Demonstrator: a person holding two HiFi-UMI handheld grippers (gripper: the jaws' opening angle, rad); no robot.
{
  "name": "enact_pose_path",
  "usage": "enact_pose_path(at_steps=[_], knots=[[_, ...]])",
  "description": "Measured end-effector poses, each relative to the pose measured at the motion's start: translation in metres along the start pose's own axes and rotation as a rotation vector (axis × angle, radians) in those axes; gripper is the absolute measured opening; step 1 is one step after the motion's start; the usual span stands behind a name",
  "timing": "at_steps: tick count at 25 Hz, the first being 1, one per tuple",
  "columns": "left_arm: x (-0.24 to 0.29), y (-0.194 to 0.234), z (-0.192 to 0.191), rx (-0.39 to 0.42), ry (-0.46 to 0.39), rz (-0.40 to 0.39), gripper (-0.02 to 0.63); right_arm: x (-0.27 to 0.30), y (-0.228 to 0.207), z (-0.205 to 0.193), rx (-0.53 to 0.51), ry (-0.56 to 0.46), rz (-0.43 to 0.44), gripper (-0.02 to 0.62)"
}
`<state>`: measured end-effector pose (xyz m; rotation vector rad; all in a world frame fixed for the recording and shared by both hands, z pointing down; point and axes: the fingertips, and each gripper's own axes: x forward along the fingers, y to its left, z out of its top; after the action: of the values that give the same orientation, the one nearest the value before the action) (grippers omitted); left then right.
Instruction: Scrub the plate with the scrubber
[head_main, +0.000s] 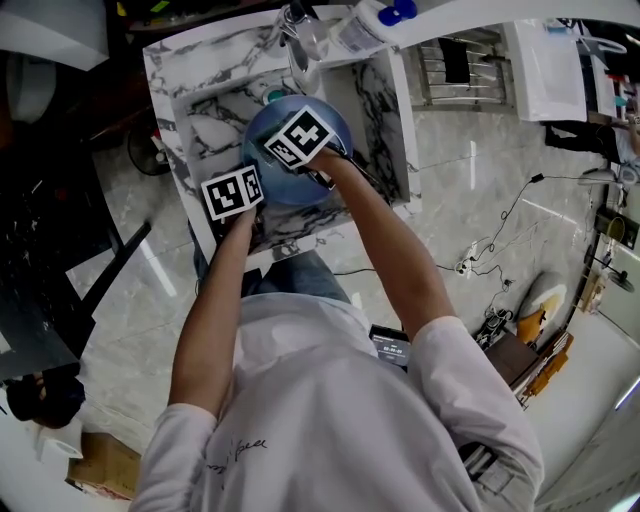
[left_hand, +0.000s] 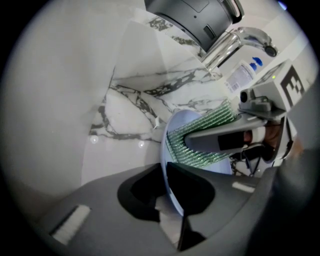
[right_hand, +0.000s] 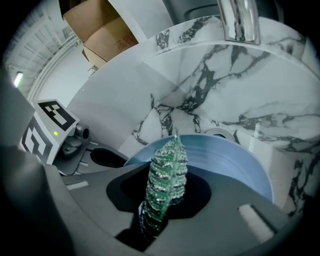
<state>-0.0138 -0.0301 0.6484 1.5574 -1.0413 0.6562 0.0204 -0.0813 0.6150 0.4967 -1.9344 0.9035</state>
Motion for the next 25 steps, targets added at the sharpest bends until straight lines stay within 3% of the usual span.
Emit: enact_pose_path(at_steps=[25], knots=[[0.001,-0.002,-0.003,0.002,0.008,-0.008,0.095,-0.005,-0.019,0.006,0.051,-0.030,-0.043,0.061]])
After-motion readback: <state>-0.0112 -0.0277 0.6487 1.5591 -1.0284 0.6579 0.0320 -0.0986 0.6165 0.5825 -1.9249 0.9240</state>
